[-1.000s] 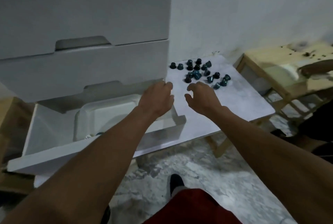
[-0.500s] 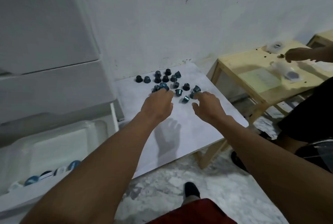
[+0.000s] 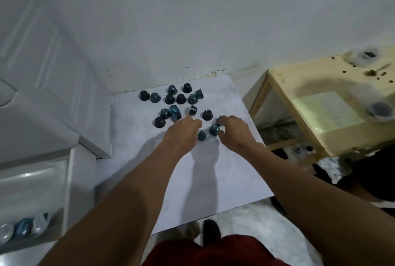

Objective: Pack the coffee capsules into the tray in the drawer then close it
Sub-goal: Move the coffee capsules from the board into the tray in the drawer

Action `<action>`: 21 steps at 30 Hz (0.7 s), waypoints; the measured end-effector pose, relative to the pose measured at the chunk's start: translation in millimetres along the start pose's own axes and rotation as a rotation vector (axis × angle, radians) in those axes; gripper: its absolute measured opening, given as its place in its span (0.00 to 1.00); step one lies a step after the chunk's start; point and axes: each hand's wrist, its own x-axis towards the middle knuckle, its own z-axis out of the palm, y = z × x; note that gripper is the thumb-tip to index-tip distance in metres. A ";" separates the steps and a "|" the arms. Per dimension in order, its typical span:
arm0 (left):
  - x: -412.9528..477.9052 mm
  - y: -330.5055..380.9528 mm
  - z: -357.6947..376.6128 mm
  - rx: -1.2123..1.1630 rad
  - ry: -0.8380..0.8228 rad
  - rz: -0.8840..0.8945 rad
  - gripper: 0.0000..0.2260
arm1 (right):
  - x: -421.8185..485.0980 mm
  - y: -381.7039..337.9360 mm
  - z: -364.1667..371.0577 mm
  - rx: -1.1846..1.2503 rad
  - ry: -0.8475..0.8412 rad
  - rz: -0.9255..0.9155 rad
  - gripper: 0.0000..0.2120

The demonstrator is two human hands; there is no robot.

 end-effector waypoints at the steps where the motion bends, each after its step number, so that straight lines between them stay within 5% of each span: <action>1: 5.9 -1.2 2.9 -0.002 -0.008 0.001 0.16 | 5.6 1.5 3.4 0.010 -0.012 -0.006 0.12; 7: 30.9 -5.6 24.2 -0.058 -0.115 -0.022 0.20 | 32.1 9.1 24.9 0.016 -0.076 0.004 0.08; 10: 40.9 -6.7 31.5 -0.066 -0.149 -0.011 0.22 | 43.8 11.3 28.9 0.016 -0.126 -0.009 0.14; 16: 51.8 -12.1 39.3 -0.022 -0.150 0.040 0.10 | 55.8 16.0 38.5 -0.002 -0.164 -0.028 0.08; 21: 57.2 -15.9 36.5 0.004 -0.134 0.041 0.11 | 62.1 17.7 36.2 -0.009 -0.184 -0.053 0.09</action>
